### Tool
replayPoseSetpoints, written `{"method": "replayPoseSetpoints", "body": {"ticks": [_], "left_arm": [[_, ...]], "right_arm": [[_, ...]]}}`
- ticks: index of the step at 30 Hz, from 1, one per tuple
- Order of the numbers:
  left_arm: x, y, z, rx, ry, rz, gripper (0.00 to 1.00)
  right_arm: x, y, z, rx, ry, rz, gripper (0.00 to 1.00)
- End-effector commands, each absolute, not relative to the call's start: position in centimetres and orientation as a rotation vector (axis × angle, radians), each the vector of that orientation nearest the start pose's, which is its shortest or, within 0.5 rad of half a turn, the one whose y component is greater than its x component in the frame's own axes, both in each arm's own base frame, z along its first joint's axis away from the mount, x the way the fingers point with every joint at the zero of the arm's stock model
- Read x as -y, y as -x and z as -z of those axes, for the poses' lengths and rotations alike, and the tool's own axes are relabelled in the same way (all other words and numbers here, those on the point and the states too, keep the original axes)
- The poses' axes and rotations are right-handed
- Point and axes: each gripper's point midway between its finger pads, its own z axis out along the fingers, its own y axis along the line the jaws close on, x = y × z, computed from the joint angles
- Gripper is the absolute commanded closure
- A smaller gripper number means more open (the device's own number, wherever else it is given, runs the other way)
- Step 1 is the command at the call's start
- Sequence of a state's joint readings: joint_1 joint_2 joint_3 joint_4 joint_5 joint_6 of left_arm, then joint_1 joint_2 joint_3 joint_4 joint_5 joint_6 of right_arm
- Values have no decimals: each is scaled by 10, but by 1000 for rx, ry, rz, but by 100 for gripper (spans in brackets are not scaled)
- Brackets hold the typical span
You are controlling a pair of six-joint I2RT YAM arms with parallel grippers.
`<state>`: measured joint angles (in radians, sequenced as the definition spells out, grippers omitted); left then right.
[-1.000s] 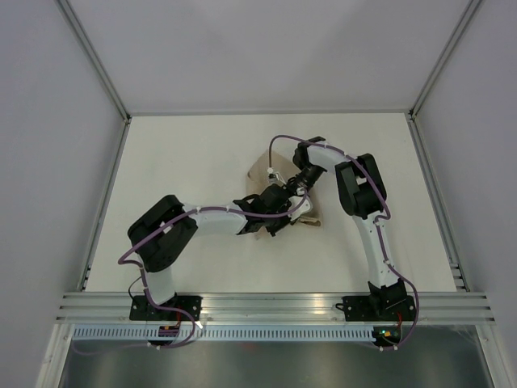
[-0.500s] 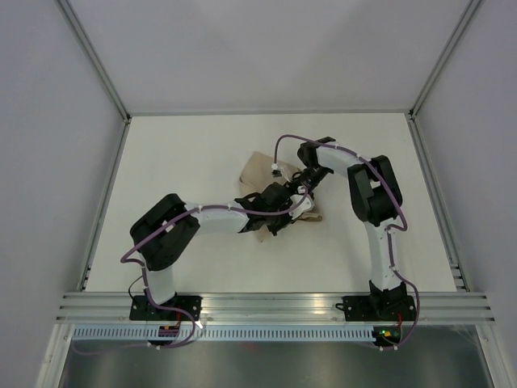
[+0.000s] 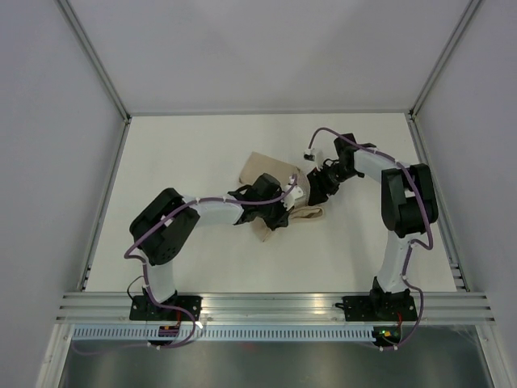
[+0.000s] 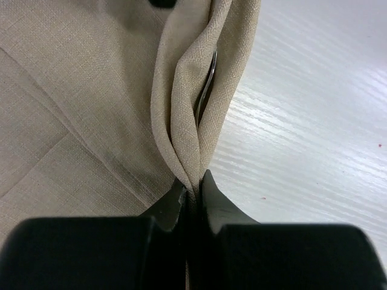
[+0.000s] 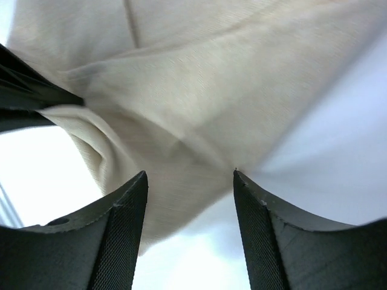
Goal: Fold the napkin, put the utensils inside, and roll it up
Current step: Roll the napkin at the center of the board.
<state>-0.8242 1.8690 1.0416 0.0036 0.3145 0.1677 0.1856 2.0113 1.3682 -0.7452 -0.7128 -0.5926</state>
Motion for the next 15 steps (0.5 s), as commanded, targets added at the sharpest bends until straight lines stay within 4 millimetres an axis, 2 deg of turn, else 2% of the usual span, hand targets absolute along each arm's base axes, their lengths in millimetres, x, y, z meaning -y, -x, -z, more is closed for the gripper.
{"method": "replayPoseSetpoints", "body": {"ticks": [1,9,15], "left_arm": [[349,-230,6,-2240,-1304,890,98],[345,-231,3,-2299,-1263,1104,98],[336,-228,7,-2371,-1241,1208,98]], "right_arm": [[-149,-380,-52,-2242,1140,-760,35],[-142,-363,-76,-2044,1216,-658,32],[-152,-345,-99,-1885,1306,-701,28]]}}
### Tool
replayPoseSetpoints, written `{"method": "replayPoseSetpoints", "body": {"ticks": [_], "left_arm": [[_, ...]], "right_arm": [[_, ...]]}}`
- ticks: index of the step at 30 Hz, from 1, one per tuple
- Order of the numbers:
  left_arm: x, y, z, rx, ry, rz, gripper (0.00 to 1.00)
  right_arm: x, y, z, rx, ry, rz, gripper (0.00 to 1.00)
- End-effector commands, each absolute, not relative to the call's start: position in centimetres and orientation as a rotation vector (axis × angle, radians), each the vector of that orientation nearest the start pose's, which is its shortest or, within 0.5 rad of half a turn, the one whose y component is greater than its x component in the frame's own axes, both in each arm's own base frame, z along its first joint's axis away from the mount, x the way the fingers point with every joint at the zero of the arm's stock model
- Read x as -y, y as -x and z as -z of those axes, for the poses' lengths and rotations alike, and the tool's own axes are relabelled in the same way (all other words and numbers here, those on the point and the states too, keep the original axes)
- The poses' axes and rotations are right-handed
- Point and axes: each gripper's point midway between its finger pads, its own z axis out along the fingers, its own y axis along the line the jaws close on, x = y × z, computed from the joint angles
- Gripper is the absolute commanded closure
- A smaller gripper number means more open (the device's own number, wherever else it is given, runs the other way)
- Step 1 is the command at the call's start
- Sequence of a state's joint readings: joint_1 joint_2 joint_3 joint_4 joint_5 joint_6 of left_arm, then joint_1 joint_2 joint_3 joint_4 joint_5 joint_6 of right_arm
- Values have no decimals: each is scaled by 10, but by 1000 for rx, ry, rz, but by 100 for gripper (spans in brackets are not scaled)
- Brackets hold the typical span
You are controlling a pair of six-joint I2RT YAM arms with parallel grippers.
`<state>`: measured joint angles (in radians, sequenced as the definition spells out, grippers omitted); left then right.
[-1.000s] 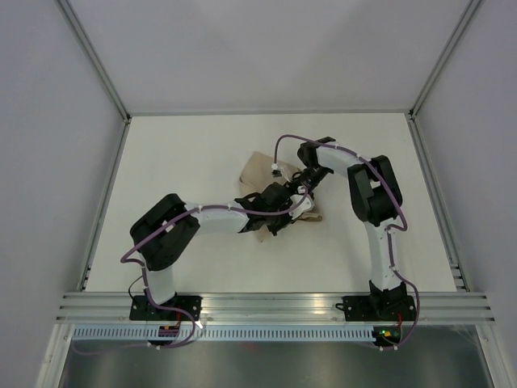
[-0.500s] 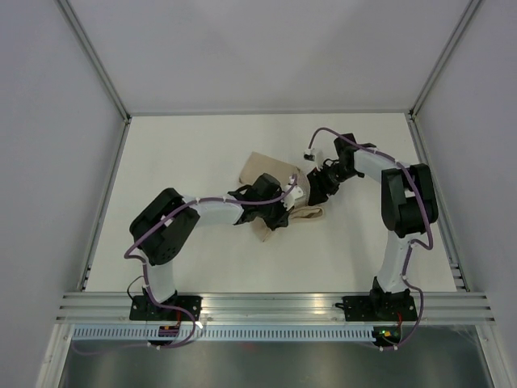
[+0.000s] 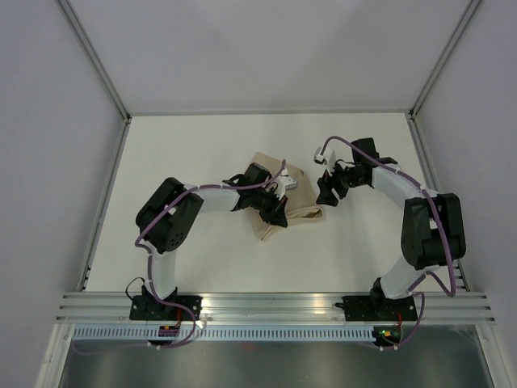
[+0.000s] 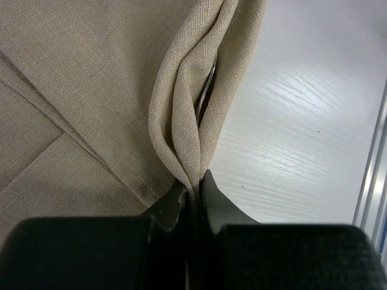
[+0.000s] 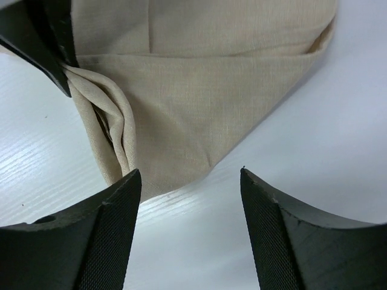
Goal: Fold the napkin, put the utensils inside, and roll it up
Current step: Roll the napkin at the center of the board.
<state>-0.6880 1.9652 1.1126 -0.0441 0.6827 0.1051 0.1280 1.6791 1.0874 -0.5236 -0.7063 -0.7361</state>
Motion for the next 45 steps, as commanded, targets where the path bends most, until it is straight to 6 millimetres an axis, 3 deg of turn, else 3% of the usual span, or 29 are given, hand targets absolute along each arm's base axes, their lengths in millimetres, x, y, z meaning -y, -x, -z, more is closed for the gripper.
{"method": "replayPoseSetpoints", "body": {"ticks": [1,4,14,30,39,45], "left_arm": [[336,-227,9,-2378,-1237,1238,98],[333,-226,14,-2416,-1214,1291,98],[334,-226,23,-2484,-1220,1340,98],[331,-230,29,-2516,-1223,1336,98],[331,-234,30,-2525,-1215,1314,98],[332,-237,36,-2552,-1166,1295,98]], "right_arm": [[-154,-342,-101,-1866,1324,-713,27],[-165,-330,-105,-1802,1409,-729,27],[-207,-298,-83,-1699,1657,-658,24],[-224,-292,-38,-1813,1754,-738,25],[-217,-297,-21,-1924,1733,-717,45],[-207,-295,-10,-1997,1696,-693,68]]}}
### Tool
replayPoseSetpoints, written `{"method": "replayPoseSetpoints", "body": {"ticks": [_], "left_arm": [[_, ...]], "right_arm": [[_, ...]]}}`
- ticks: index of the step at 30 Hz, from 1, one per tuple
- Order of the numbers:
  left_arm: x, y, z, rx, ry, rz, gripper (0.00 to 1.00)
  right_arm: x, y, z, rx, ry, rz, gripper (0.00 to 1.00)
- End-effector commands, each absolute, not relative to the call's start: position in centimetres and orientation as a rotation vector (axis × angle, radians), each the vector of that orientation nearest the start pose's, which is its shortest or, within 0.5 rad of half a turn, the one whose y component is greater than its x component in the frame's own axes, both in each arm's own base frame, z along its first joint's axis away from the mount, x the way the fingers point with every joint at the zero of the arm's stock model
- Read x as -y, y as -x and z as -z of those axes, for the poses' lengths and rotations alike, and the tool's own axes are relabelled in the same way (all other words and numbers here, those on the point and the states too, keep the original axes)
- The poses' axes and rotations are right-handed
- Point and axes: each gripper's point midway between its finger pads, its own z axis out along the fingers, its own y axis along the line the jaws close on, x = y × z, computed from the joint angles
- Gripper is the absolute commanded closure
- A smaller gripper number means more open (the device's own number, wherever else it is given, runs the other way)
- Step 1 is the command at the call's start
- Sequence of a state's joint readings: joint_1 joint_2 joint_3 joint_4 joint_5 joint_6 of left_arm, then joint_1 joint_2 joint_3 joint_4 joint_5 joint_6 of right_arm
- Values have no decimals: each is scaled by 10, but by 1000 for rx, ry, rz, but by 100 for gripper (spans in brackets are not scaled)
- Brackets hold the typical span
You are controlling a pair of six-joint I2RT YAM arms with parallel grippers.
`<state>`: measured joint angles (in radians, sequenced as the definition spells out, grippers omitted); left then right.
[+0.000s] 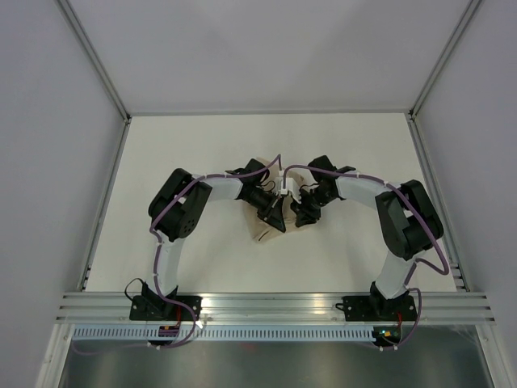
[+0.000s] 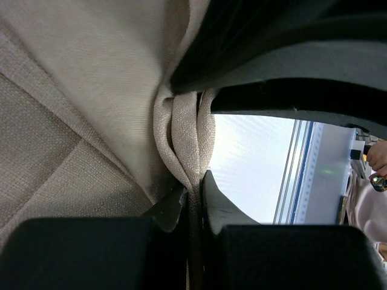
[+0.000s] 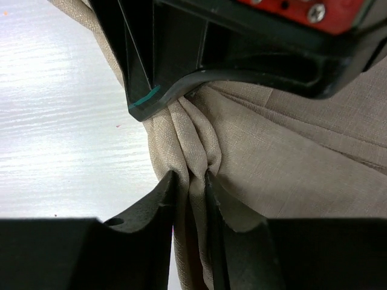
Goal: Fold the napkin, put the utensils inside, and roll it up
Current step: Roll the napkin at the center of the board.
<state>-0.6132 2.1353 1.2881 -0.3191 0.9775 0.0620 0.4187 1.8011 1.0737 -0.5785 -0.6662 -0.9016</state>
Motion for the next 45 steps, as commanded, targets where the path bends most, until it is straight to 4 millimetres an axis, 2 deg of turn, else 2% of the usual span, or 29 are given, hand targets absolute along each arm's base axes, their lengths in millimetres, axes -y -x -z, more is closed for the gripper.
{"method": "replayPoseSetpoints", "body": {"ticks": [1,7,8,9,12,13,15,19,20,22,23,25,27,29,30,35,37,45], "left_arm": [[331,-236,37,-2559,-1157,1297,98],[327,-233,42,-2597,-1092,1317,98],[328,-230,40,-2594,-1092,1348,98],[327,-230,39,-2594,-1088,1354,98],[325,-233,32,-2580,-1047,1446,98],[325,-232,31,-2585,-1025,1488,98],[321,-235,29,-2587,-994,1515,98],[317,-235,29,-2609,-972,1529,98],[315,-233,31,-2628,-962,1536,98],[315,-234,33,-2636,-960,1536,98],[314,-232,36,-2658,-953,1539,98],[314,-233,37,-2664,-949,1538,98],[315,-234,40,-2677,-943,1539,98],[314,-234,42,-2686,-944,1538,98],[314,-234,43,-2701,-939,1535,98],[313,-235,44,-2716,-939,1525,98],[313,-235,46,-2721,-938,1520,98],[313,-236,49,-2733,-942,1524,98]], "right_arm": [[-206,-294,-10,-2007,1689,-702,70],[-198,-297,-10,-2077,1613,-765,71],[-197,-301,-13,-2071,1604,-766,66],[-193,-305,-16,-2072,1578,-761,54],[-186,-318,-38,-1993,1536,-701,40],[-187,-328,-56,-1927,1521,-640,37],[-188,-328,-69,-1871,1516,-613,33],[-195,-329,-109,-1706,1488,-549,32],[-194,-321,-105,-1700,1493,-550,33],[-202,-314,-119,-1611,1510,-508,34],[-202,-303,-110,-1611,1531,-509,35],[-214,-288,-111,-1549,1590,-482,36],[-224,-267,-96,-1525,1659,-499,36],[-227,-260,-83,-1507,1704,-453,33],[-236,-256,-81,-1464,1730,-442,33],[-241,-250,-56,-1400,1816,-300,29],[-247,-252,-52,-1357,1833,-276,28],[-248,-258,-33,-1343,1866,-194,29]]}}
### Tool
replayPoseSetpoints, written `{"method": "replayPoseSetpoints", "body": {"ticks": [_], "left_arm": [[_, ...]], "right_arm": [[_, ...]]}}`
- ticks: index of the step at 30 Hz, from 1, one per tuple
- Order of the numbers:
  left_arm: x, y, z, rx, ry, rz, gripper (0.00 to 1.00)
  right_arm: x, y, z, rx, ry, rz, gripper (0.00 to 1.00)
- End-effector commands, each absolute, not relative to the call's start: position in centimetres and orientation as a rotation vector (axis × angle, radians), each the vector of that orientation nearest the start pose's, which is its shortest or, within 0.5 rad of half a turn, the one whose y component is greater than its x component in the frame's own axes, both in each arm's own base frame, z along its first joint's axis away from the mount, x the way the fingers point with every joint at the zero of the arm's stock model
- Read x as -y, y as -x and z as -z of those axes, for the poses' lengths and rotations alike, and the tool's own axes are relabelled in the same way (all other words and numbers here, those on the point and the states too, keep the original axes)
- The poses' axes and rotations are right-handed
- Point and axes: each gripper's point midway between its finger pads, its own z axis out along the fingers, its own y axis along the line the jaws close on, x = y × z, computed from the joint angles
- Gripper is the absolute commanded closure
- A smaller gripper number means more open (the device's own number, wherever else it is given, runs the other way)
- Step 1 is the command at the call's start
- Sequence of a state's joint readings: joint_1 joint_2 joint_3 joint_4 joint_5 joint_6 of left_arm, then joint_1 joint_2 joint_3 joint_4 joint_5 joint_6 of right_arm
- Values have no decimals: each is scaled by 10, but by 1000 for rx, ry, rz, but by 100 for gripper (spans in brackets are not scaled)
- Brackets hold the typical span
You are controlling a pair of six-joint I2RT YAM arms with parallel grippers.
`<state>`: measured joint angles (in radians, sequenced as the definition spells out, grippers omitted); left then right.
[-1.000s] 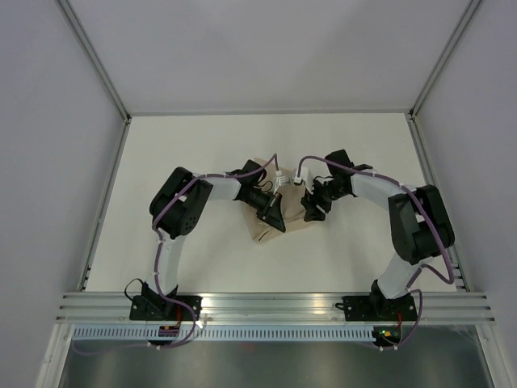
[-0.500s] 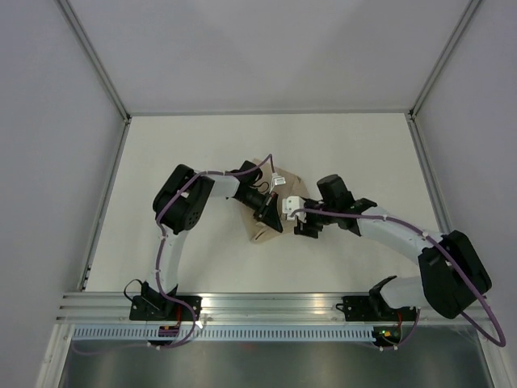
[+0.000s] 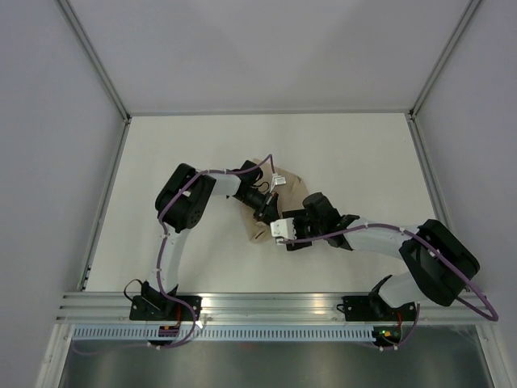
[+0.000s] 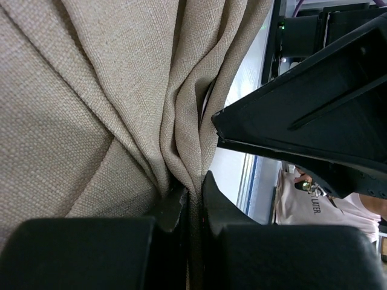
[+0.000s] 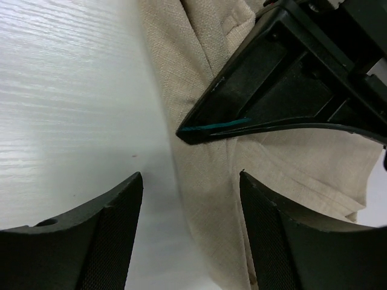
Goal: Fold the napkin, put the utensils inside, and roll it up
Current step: Roll the napkin at the center of the board.
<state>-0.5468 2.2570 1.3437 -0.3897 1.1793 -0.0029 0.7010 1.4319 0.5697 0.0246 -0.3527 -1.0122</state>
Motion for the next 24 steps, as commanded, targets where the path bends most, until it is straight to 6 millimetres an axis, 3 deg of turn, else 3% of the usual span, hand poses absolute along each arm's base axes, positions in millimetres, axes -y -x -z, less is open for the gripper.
{"method": "replayPoseSetpoints", "body": {"ticks": [1,7,16,24], "left_arm": [[314,-236,48,-2730,-941,1526,98],[314,-235,47,-2721,-952,1537,98],[315,-234,47,-2714,-960,1562,98],[316,-236,44,-2703,-967,1561,96]], "right_arm": [[-248,-259,-27,-1350,1878,-192,29],[-250,-263,-22,-1356,1929,-186,32],[-240,-254,0,-1419,2064,-209,43],[-235,-249,9,-1472,2112,-233,66]]}}
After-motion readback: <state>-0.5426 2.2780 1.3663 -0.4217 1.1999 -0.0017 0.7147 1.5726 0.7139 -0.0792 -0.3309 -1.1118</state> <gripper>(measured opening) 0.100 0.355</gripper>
